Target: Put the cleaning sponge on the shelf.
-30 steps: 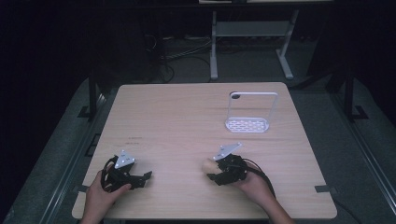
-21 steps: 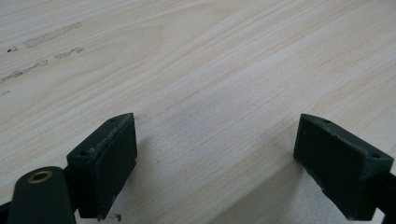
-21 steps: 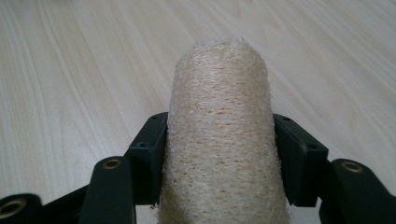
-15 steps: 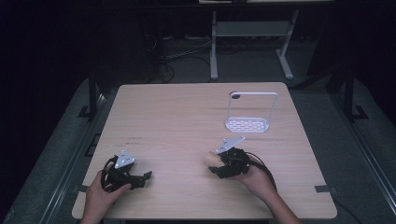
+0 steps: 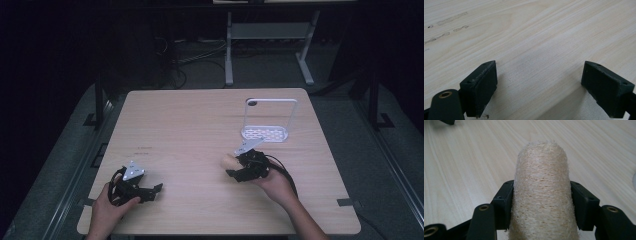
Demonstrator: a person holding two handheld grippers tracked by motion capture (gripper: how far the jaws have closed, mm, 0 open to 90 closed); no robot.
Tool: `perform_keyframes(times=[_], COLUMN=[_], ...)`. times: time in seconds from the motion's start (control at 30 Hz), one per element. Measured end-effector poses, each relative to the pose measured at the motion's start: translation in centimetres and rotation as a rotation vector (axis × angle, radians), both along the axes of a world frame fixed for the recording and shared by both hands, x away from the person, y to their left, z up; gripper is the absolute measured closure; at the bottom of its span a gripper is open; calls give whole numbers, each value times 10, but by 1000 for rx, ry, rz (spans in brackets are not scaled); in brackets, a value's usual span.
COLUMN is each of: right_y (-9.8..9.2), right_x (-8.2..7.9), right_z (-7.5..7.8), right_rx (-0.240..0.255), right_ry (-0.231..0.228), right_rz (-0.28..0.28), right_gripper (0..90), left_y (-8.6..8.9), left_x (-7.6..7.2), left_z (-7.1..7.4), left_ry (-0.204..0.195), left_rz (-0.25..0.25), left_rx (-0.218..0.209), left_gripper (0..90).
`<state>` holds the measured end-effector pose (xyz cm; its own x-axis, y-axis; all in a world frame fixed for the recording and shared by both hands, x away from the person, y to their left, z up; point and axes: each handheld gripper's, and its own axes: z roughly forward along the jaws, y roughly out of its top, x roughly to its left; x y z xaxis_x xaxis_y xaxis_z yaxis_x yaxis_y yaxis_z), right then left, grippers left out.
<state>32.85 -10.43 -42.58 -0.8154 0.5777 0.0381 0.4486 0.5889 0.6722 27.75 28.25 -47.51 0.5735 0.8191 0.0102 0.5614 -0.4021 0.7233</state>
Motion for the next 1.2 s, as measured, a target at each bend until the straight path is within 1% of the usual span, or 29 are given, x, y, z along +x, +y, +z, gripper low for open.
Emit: perform_keyframes(times=[0.67, 0.87, 1.03, 1.2], right_y=[-10, -14, -18, -23], right_x=[19, 26, 31, 38], right_z=[13, 16, 17, 18], right_rx=[3, 8, 10, 17], right_ry=[-21, -20, -28, -26], right_rz=[-25, -44, -58, -83], right_gripper=[417, 417, 416, 417], left_y=[0, 0, 0, 0], left_x=[0, 0, 0, 0], left_z=[0, 0, 0, 0], left_ry=[3, 3, 3, 3], left_rz=[2, 2, 2, 2], left_rx=[-2, -2, -2, -2], left_gripper=[128, 128, 128, 128])
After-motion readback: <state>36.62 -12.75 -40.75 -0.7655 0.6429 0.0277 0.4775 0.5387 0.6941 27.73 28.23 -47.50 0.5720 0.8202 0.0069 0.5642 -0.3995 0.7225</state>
